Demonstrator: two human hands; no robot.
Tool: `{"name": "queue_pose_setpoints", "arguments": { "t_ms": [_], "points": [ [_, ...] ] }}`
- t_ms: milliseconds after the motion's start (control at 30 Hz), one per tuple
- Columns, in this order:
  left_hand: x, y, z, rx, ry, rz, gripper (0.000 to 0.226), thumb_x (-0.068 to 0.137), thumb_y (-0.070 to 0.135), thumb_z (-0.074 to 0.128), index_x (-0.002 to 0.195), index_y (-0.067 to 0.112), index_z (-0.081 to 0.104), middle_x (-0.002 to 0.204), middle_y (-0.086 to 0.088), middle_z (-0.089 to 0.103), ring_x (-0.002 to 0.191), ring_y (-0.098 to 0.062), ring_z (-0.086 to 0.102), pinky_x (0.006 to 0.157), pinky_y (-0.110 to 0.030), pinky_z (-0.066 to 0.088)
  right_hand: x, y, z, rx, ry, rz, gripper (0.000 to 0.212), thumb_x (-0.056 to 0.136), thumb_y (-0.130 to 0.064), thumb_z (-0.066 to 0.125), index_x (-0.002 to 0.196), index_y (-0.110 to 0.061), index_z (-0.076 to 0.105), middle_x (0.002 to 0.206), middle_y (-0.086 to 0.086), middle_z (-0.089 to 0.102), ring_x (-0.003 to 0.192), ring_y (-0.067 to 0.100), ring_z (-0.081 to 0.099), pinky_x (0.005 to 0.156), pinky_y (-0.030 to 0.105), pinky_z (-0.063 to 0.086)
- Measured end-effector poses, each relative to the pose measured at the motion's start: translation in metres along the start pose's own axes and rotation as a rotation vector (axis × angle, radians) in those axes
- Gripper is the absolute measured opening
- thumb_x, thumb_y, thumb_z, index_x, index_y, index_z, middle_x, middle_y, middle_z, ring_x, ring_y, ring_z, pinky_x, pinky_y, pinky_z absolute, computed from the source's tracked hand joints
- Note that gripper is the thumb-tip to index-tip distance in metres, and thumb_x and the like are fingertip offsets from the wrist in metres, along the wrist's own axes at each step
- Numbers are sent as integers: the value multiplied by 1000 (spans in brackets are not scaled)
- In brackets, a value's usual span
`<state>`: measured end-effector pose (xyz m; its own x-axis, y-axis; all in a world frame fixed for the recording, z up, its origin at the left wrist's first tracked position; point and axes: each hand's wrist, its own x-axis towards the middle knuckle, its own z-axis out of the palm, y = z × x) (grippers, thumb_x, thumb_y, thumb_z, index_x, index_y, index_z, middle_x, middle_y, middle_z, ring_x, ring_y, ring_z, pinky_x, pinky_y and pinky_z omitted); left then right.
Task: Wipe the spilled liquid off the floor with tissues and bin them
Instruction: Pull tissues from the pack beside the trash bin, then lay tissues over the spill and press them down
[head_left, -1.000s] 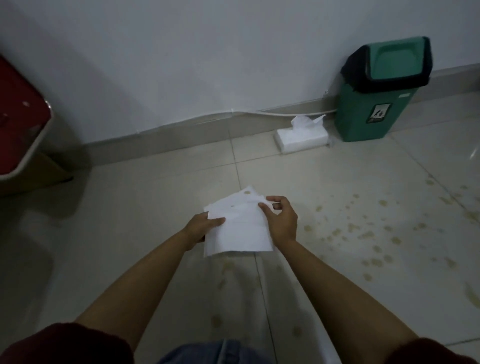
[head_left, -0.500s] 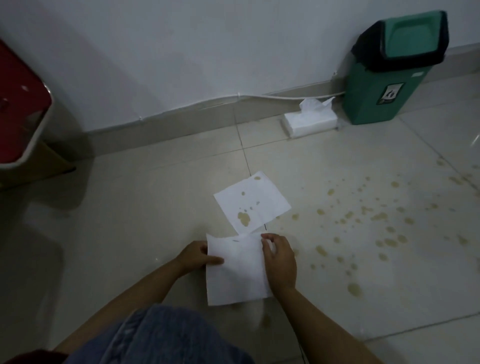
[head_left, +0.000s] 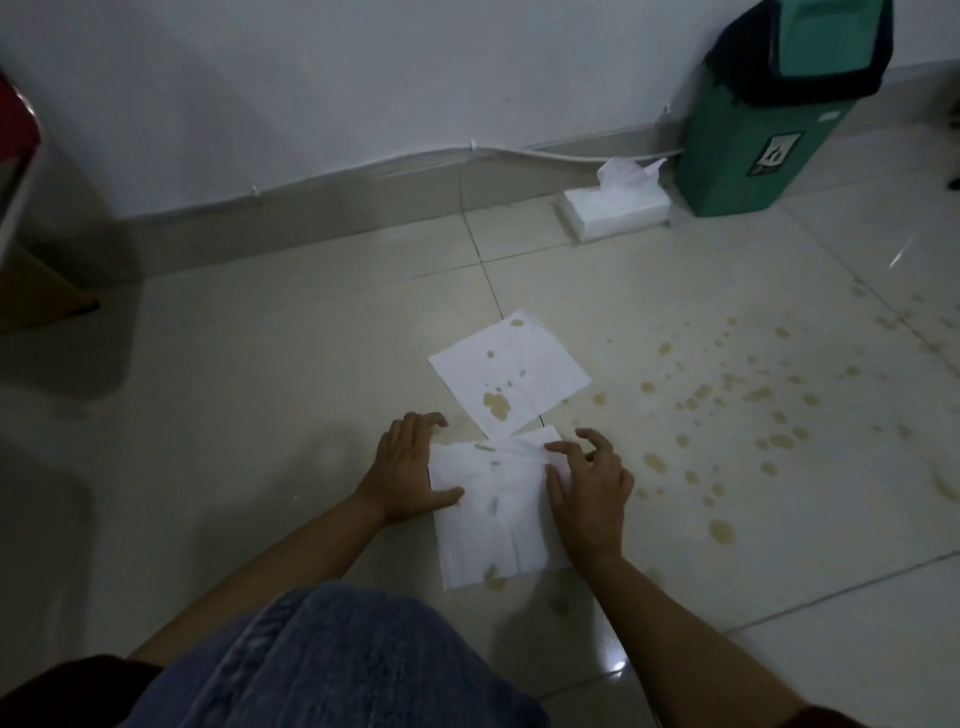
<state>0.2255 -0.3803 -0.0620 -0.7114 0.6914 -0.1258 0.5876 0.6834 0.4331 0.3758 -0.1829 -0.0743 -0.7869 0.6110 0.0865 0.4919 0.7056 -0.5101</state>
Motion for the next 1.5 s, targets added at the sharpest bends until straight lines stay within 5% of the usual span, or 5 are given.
{"name": "queue_pose_setpoints", "arguments": {
  "t_ms": [233,600,767,933,1500],
  "points": [
    [-12,11,17,164,-179,405,76,91,60,39,152,24,11,161,5,7,149,-11,0,122,-35,1,-15,-14,16,-81,-277,-264,60,99,-46,36,151,-22,22,160,-3,16,148,12,9,119,33,-2],
    [-8,-1,29,416,-287,350,93,82,78,24,144,27,-23,154,4,-26,144,-13,-23,117,-42,-18,-30,5,20,-307,-381,-352,70,97,-56,21,152,-24,-9,158,-2,-20,147,14,-18,119,40,-15],
    [-9,-1,27,353,-267,367,93,82,77,28,148,28,-16,156,6,-21,145,-12,-20,116,-39,-20,-30,1,17,-338,-427,-298,72,93,-64,14,147,-34,-24,156,-1,-30,144,17,-26,115,47,-21],
    [7,2,12,217,-103,375,79,88,67,36,151,27,11,161,2,7,149,-14,4,120,-30,-9,-9,4,2,-330,-341,-287,65,97,-56,22,153,-30,2,159,-5,-12,148,14,-11,113,44,-22],
    [198,123,-94,247,26,249,74,93,61,32,151,19,15,161,-4,-3,149,-21,-9,120,-45,0,176,-13,-129,-288,-115,26,35,99,-38,37,129,-21,45,134,4,46,120,23,48,101,42,27]
  ]
}}
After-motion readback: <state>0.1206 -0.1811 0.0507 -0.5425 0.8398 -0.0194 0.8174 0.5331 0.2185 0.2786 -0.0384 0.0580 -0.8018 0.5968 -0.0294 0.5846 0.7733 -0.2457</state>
